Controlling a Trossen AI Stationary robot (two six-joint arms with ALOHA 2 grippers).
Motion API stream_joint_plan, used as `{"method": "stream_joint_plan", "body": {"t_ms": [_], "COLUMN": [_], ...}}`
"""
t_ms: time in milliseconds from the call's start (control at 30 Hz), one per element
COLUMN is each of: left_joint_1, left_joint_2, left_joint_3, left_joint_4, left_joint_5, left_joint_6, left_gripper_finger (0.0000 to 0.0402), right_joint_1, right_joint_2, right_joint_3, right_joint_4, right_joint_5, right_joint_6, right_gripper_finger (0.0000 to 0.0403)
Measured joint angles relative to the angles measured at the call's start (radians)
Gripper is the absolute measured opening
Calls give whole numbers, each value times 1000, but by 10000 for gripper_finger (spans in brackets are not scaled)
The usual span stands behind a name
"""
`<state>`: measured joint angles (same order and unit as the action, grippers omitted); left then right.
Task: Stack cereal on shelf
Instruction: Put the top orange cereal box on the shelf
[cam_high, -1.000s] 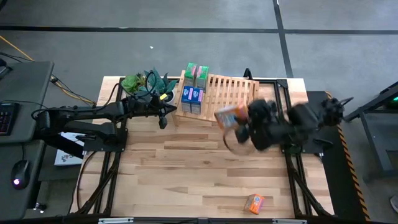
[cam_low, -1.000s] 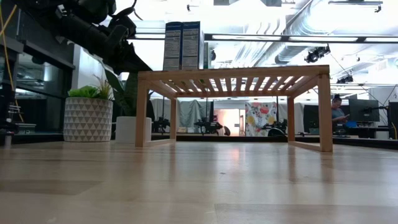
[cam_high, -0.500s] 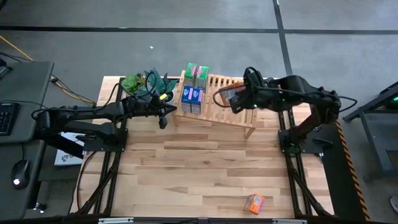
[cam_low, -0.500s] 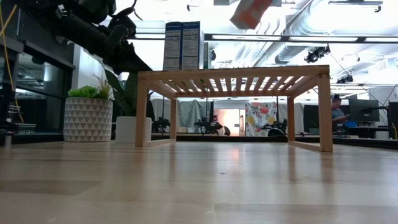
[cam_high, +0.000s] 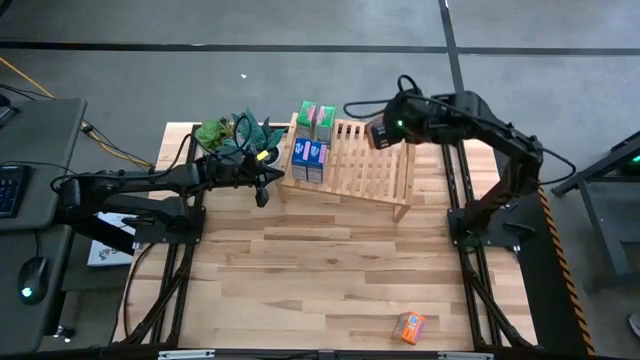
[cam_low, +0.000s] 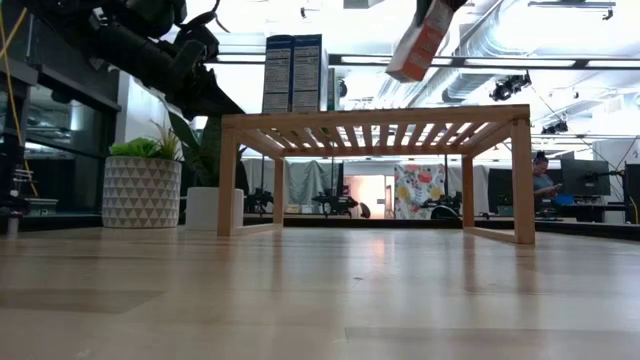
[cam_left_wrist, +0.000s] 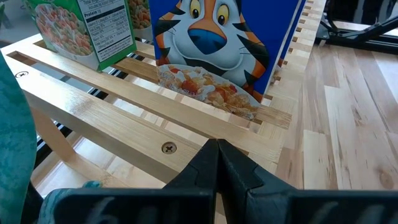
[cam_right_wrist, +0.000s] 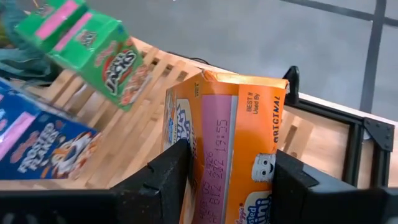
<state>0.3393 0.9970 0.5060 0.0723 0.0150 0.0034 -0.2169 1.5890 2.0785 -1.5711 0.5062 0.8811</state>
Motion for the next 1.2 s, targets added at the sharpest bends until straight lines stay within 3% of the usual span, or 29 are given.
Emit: {"method": "stream_joint_plan", "body": {"t_ms": [267, 600, 700, 900, 1033, 1200], "left_joint_1": [0, 0, 0, 0, 0, 0], "left_joint_2": [0, 0, 0, -1, -1, 0], "left_joint_3": [0, 0, 0, 1, 1, 0], "left_joint_4": [0, -3, -7, -14, -10, 1], "left_joint_5": [0, 0, 0, 0, 0, 0], "left_joint_6": [0, 7, 7, 7, 8, 8], "left_gripper_finger": [0, 0, 0, 0, 0, 0], "right_joint_1": [-89, -130, -130, -132, -144, -143], "right_joint_2": [-10, -147, -213, -383, -472, -472], "right_joint_3": [0, -2, -87, -390, -456, -458], "right_joint_4": [0, 1, 1, -2, -3, 2], "right_joint_5": [-40, -47, -42, -70, -76, -107], "right_joint_6": [-77, -101, -99, -93, 0, 84], "right_gripper_finger": [162, 143, 142, 142, 142, 142]}}
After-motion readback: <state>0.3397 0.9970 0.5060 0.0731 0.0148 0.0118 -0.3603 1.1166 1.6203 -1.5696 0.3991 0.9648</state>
